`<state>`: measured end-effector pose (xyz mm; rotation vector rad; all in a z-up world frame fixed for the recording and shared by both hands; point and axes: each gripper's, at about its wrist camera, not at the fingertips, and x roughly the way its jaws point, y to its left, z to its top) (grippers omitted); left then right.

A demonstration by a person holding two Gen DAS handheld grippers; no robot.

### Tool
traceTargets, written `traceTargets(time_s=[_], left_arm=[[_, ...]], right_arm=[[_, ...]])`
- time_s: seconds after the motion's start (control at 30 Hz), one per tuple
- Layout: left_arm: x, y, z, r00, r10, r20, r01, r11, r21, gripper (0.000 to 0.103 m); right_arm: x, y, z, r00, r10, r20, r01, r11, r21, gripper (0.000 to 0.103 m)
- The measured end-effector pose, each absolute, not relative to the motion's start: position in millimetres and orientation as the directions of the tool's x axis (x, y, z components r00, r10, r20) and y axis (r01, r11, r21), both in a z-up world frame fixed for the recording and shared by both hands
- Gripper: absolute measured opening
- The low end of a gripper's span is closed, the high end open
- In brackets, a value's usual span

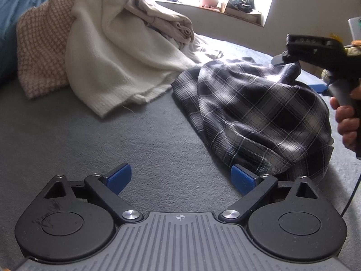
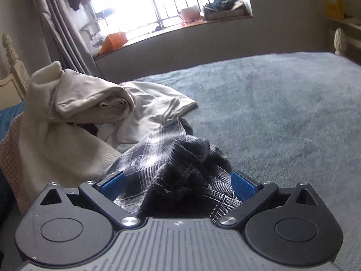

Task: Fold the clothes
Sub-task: 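Move the right tool to the plaid shirt and close it on the fabric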

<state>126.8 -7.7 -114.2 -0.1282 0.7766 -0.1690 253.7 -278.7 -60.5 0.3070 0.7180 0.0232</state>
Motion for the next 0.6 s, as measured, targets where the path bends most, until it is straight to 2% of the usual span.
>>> traceTargets(time_s=[0.07, 0.1, 0.17, 0.23, 0.33, 0.43, 0.6], left_arm=[[129.8, -8.1, -119.1, 0.691, -0.212, -0.692, 0.107, 0.976, -0.191, 0.085], [131.1, -8.3, -121.1, 0.686, -0.218, -0.694, 0.109, 0.974, -0.198, 0.08], [132.9, -9.1, -123.2, 0.679, -0.228, -0.698, 0.112, 0.972, -0.209, 0.077], [133.8, -9.4, -123.1, 0.679, -0.234, -0.696, 0.113, 0.97, -0.216, 0.069], [134.8, -8.8, -121.9, 0.675, -0.244, -0.696, 0.111, 0.967, -0.23, 0.063], [133.5, -5.4, -118.6, 0.671, -0.254, -0.697, 0.105, 0.963, -0.25, 0.06], [126.6, 4.8, -108.0, 0.683, -0.242, -0.689, 0.083, 0.963, -0.257, 0.06]], right_arm=[[260.5, -279.0, -74.1, 0.717, 0.127, -0.686, 0.103, 0.953, 0.284, 0.086], [263.9, -279.1, -80.9, 0.697, 0.127, -0.706, 0.113, 0.952, 0.283, 0.075], [258.3, -272.2, -82.6, 0.701, 0.125, -0.702, 0.074, 0.966, 0.246, 0.069], [250.2, -267.4, -77.4, 0.709, 0.138, -0.692, 0.026, 0.975, 0.22, 0.049], [238.1, -262.3, -62.9, 0.714, 0.192, -0.673, -0.044, 0.972, 0.23, 0.031], [220.4, -258.0, -52.1, 0.709, 0.255, -0.657, -0.101, 0.959, 0.264, 0.025], [178.9, -245.7, -41.0, 0.688, 0.356, -0.632, -0.183, 0.928, 0.323, 0.022]])
